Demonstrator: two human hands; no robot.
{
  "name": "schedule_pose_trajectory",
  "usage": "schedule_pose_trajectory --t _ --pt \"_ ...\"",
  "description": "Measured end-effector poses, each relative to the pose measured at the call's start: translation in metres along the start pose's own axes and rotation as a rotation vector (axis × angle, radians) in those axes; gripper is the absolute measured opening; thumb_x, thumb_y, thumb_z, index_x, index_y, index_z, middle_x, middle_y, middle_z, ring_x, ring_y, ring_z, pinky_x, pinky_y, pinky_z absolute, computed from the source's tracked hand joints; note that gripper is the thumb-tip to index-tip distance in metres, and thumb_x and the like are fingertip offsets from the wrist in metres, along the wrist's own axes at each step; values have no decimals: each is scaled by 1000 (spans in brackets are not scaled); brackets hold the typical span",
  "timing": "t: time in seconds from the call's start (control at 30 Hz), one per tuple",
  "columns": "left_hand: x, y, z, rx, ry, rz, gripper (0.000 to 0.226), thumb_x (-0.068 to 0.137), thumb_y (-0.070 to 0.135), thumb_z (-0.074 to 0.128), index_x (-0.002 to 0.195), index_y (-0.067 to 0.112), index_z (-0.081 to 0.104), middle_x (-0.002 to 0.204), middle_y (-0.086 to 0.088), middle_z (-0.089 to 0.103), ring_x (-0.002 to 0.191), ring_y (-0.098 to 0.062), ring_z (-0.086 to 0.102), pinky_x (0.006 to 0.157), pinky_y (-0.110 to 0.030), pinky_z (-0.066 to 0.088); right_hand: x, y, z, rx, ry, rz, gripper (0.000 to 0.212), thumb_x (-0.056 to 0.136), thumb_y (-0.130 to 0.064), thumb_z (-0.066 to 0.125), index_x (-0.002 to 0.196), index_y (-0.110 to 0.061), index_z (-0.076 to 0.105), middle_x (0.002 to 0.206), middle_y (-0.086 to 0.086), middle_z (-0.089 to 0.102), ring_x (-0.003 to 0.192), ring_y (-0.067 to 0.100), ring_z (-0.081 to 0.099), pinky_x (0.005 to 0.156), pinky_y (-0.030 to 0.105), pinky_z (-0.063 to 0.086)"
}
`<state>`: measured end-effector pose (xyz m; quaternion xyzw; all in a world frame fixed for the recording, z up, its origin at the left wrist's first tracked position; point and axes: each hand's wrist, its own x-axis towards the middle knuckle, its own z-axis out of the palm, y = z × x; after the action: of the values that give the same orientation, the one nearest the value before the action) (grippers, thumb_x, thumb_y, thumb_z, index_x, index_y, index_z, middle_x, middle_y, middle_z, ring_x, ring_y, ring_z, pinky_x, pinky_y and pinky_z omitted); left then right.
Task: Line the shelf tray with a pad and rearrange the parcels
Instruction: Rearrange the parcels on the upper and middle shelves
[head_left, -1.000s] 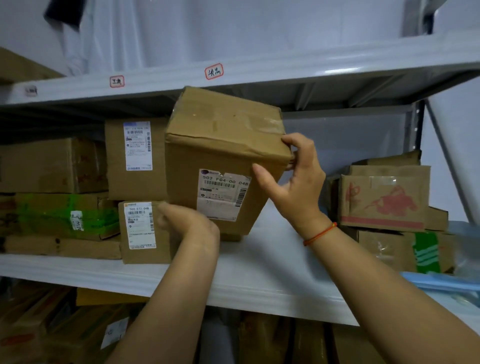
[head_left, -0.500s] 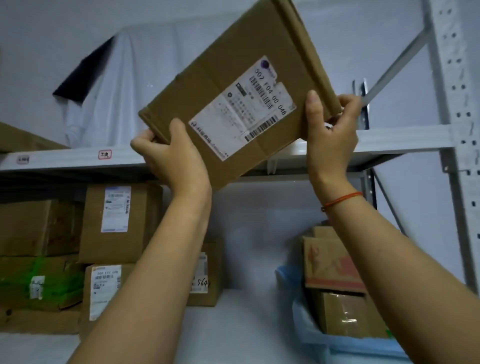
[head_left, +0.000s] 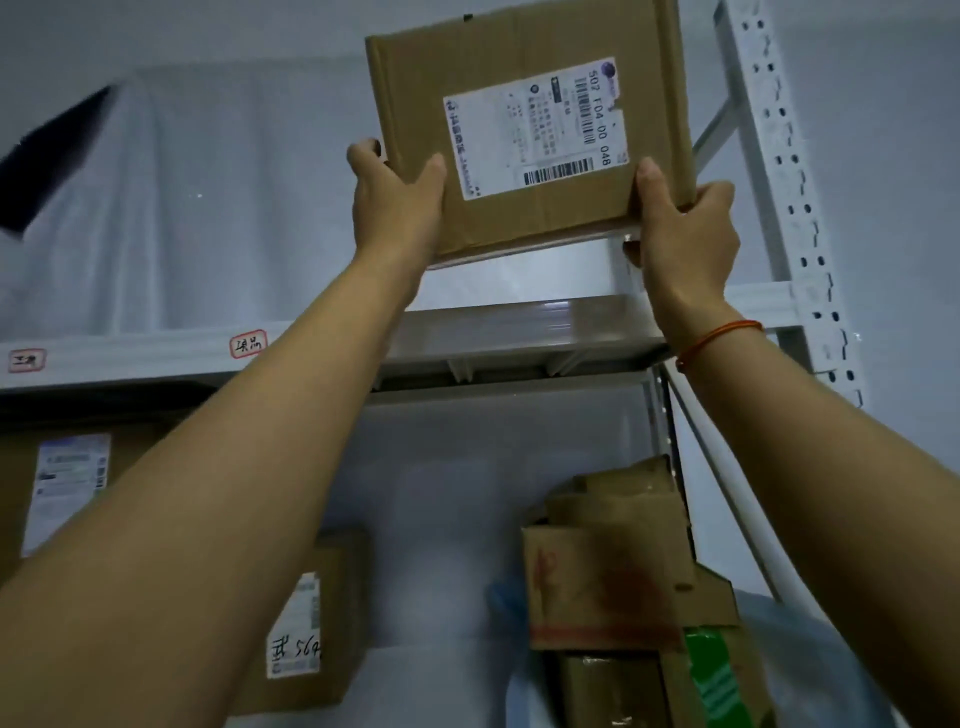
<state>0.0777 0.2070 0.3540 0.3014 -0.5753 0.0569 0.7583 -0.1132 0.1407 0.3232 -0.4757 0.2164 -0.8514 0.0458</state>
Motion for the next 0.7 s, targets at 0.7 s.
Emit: schedule_pose_trajectory --t 0.7 --pt "-20 -50 143 438 -114 92 67 93 41 55 149 31 20 137 -9 45 111 -21 50 83 -30 39 48 85 -65 -699 94 -135 34 96 -39 42 126 -22 43 114 11 57 103 28 48 74 34 36"
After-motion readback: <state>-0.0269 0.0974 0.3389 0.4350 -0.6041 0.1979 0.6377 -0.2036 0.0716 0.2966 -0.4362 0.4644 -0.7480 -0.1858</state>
